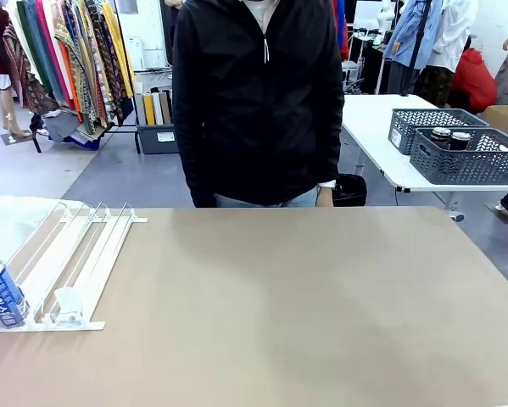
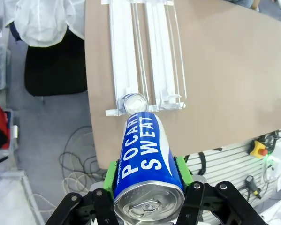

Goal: Retrieve and store the cans from the dispenser.
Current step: Pick up one can from the Automatic Can Dispenser and place it in the middle of the table.

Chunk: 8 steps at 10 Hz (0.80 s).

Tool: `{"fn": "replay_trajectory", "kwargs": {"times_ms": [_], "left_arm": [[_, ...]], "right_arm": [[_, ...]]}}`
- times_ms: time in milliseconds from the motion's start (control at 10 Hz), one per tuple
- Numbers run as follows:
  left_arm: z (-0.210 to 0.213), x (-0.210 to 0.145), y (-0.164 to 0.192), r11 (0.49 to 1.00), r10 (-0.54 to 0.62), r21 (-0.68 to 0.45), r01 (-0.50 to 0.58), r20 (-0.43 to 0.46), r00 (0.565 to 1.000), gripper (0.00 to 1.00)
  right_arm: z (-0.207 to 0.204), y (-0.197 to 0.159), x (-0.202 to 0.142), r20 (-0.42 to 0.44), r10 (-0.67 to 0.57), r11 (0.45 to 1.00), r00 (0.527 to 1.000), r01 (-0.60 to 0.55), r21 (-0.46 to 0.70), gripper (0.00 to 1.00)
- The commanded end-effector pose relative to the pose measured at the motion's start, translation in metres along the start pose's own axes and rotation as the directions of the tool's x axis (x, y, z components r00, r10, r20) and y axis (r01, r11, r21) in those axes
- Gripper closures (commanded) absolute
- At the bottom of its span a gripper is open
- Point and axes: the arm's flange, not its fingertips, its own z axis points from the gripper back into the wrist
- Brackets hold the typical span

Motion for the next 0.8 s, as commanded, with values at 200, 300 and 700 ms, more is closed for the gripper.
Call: {"fn": "replay_trajectory", "kwargs": {"times_ms": [200,300,700], "left_arm": [[-0.018,0.03,-0.087,0.998,-0.058,0.016,0.058,0.015,0.998,1.0],[-0.039,0.054,-0.141,0.984,-0.176,0.034,0.175,0.018,0.984,1.0],[-0.177,0.12,-0.361,0.829,-0.559,-0.057,0.557,-0.022,0.829,1.0]], "right_arm": [[0.001,0.002,0.001,-0.001,0.023,1.0,1.0,-0.023,0.013,0.0],[0.001,0.002,0.001,-0.001,0.023,1.0,1.0,-0.023,0.013,0.0],[0.001,0.002,0.001,-0.001,0.023,1.0,1.0,-0.023,0.013,0.0]]}}
